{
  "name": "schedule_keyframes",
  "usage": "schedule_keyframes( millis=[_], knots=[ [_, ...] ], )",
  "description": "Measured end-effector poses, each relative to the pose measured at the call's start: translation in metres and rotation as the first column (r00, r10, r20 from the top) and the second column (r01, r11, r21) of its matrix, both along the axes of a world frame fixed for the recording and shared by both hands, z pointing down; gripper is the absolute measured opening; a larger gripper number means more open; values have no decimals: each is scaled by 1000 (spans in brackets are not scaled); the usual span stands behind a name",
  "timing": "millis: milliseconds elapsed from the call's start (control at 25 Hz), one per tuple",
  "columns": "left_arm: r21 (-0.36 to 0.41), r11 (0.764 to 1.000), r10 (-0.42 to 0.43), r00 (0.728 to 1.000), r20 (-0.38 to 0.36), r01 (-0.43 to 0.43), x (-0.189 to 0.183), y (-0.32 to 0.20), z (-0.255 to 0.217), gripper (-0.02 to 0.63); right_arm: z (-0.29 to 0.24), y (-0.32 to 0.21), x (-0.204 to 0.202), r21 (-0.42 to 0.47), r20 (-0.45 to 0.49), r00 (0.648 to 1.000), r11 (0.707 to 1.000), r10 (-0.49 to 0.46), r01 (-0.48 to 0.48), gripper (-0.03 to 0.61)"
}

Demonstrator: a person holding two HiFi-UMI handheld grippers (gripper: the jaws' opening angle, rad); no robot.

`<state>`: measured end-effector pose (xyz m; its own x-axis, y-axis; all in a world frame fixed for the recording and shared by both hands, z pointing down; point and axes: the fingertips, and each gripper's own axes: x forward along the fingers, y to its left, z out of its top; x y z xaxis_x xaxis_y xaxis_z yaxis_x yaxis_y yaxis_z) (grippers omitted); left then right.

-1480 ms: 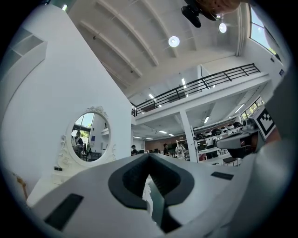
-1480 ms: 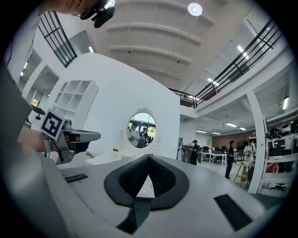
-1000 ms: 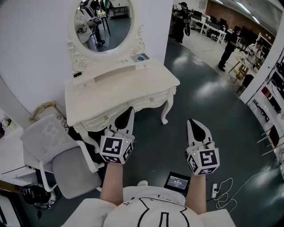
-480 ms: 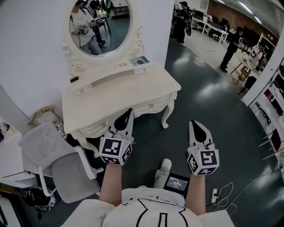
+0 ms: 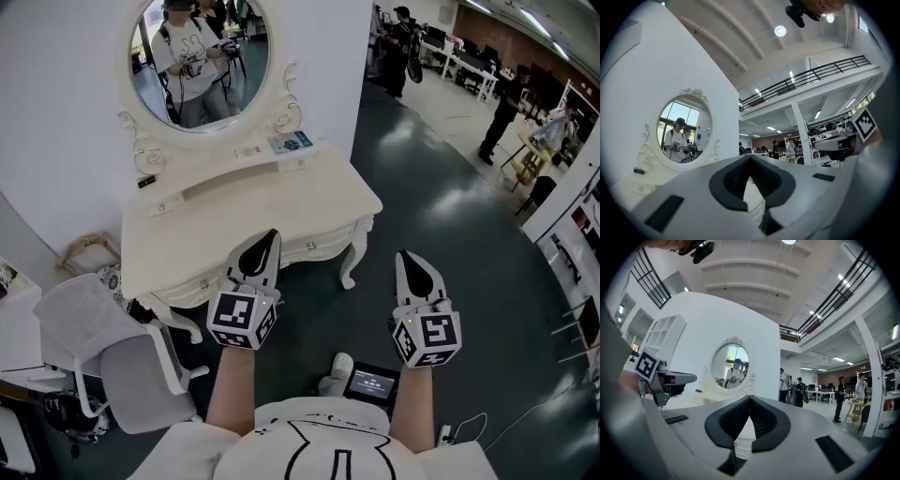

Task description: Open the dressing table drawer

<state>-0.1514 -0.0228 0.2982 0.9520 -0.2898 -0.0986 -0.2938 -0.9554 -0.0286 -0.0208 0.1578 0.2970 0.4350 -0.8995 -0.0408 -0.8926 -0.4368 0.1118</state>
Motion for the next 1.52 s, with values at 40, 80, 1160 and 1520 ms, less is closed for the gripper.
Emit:
schedule_keyframes(
  millis=[40, 80, 1160, 1520],
  knots=[
    [1, 1000, -3, 1000, 2, 3, 10, -1, 0, 12, -1, -2, 12, 3, 1, 1000, 1000, -4, 4, 14],
    [1, 1000, -6, 1000, 4, 6, 21, -1, 0, 12, -2, -4, 24, 7, 3, 1000, 1000, -7, 7, 14],
    [-41, 973, -228, 973, 39, 229, 167, -49, 20, 12, 23, -93, 199, -8, 56, 968, 969, -245, 246, 14],
    [-67, 962, -264, 964, 21, 265, 216, -100, 29, 12, 25, -137, 249, -41, 23, 965, 964, -262, 263, 14]
  ],
)
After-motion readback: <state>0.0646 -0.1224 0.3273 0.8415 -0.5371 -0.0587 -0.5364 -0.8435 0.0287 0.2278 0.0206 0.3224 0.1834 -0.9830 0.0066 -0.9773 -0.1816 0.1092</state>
